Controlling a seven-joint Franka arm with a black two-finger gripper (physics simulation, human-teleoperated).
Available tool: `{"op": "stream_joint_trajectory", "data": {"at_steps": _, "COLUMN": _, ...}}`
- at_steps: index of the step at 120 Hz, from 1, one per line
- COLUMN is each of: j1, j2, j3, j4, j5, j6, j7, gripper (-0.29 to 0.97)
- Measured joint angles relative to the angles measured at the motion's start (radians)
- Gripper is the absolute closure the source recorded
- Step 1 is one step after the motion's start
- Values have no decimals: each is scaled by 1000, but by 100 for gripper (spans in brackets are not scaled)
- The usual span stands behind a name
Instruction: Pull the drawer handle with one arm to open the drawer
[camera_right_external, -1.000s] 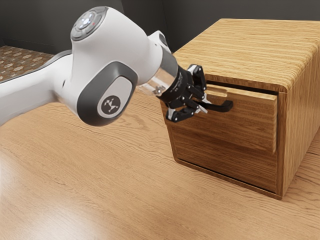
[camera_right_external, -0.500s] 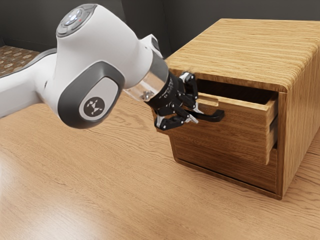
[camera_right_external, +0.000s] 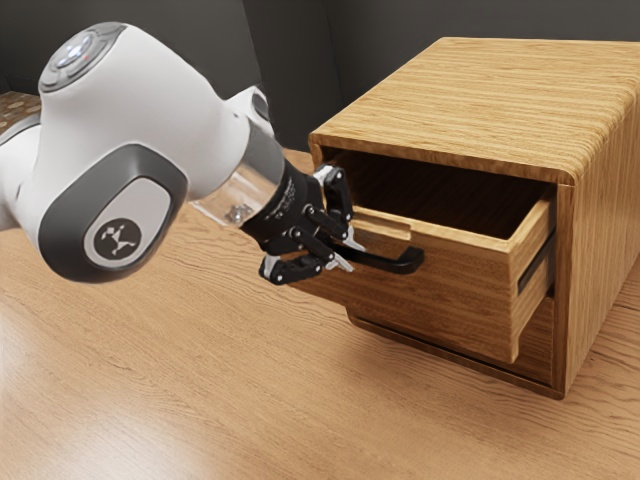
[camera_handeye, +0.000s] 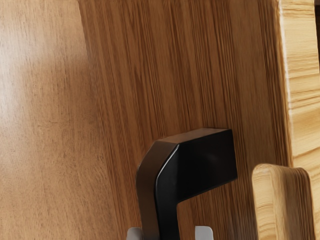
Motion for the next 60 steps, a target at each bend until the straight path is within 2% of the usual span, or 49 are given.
{"op": "stream_joint_trajectory", "data": {"at_steps": 60, "j1": -5, "j2": -88, "j3": -12, "j4": -68, "j5": 1, "j6": -19, "j7": -2, "gripper": 78}}
